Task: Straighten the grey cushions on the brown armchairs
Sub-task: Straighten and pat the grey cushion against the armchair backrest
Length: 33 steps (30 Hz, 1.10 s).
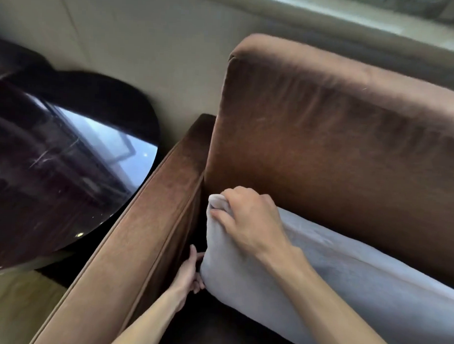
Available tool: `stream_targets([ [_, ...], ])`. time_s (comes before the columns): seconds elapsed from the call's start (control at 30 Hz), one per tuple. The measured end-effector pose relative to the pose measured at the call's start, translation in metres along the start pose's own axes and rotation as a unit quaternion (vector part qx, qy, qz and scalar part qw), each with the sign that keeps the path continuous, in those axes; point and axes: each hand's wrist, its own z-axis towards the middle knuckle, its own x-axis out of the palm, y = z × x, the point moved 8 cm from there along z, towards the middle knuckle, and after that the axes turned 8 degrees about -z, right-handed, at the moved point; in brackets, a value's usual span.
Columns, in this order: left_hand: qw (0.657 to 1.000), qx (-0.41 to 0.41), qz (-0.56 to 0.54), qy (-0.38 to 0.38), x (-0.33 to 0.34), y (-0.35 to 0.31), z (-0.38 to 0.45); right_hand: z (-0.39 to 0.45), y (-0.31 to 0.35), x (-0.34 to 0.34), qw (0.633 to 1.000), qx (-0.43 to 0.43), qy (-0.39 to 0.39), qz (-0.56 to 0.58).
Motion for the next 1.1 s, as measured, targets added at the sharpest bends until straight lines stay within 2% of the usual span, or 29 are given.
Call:
stream_targets([
  [0.13,1.000,-0.004,0.011,-0.006,0.000,0.009,0.021,0.001,-0.009,-0.001,0.998,0.014,-0.044,0.038],
  [0.27,0.999,-0.026,0.036,-0.001,0.006,0.018,0.027,-0.001,-0.015,-0.012,0.984,0.029,-0.081,0.157],
  [0.43,0.995,-0.061,-0.022,-0.080,0.004,0.033,0.033,-0.005,-0.016,-0.028,0.963,0.042,-0.154,0.218],
  [0.53,0.994,-0.079,-0.020,-0.078,0.002,0.032,0.028,-0.008,-0.017,-0.024,0.965,0.061,-0.149,0.208],
  [0.63,0.995,-0.085,0.028,-0.032,0.002,0.021,0.018,-0.015,-0.028,-0.021,0.966,0.082,-0.103,0.223],
  [0.7,0.996,-0.042,0.074,-0.022,-0.002,-0.002,0.006,-0.025,-0.039,-0.025,0.969,0.066,-0.082,0.221],
  [0.8,0.994,0.080,0.068,-0.003,-0.003,-0.058,-0.022,-0.054,-0.066,-0.029,0.982,0.047,-0.062,0.174],
  [0.93,0.956,0.261,-0.009,0.131,0.024,-0.153,-0.088,-0.108,-0.116,-0.032,0.985,0.077,-0.039,0.151],
  [1.0,0.929,0.324,0.056,0.170,0.041,-0.194,-0.116,-0.137,-0.145,-0.036,0.987,0.101,-0.040,0.118],
  [1.1,0.867,0.403,0.249,0.155,0.063,-0.229,-0.135,-0.174,-0.190,-0.041,0.984,0.159,-0.044,0.060],
])
